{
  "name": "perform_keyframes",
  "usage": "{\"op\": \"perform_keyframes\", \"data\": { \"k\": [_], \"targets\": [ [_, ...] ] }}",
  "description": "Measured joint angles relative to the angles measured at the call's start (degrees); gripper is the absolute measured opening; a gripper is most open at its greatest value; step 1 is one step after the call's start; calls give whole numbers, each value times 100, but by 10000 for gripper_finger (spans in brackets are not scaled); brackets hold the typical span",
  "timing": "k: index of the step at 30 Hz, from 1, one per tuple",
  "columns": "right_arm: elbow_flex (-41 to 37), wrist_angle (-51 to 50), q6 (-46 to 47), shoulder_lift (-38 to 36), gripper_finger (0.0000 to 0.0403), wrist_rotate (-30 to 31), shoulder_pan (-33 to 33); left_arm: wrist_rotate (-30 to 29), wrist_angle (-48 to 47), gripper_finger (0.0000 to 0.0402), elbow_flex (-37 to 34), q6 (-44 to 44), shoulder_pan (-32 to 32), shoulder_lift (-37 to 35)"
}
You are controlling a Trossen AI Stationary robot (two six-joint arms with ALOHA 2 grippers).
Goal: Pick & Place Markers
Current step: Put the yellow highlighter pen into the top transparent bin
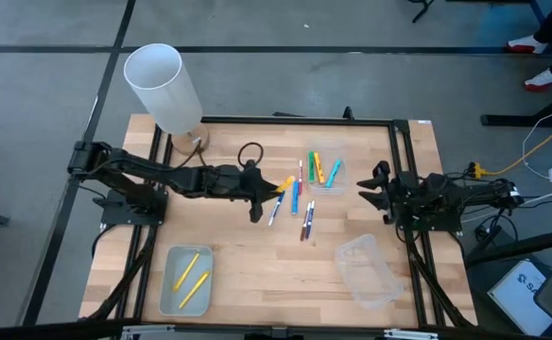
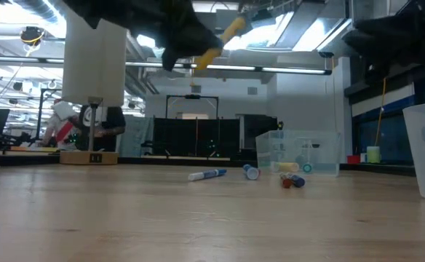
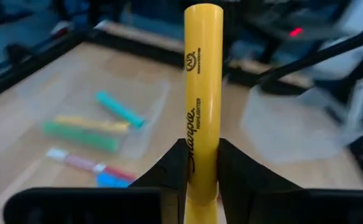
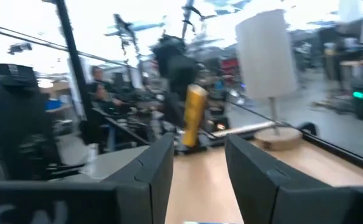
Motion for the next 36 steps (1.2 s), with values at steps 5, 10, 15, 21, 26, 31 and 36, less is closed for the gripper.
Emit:
{"op": "perform_keyframes", "data": {
  "k": [5,10,15,21,26,31,36],
  "targets": [
    [0,803,-154,567,145,16,0,12,456,56,0,167,-189,50],
    [0,1547,-176,1247,145,14,0,-104,577,56,2,208,-374,50],
    [202,1927,-263,1931,146,13,0,-183,658,56,2,213,-493,50],
    [739,1961,-313,2919,146,-198,0,-183,712,56,2,217,-547,50],
    [1338,2002,-355,3779,146,-194,0,-189,686,56,2,216,-547,50],
    [1975,2010,-704,4547,146,-194,0,-229,683,56,2,238,-547,50],
    [2469,1999,-722,5317,146,-195,0,-299,681,56,2,297,-547,50]
  ]
}}
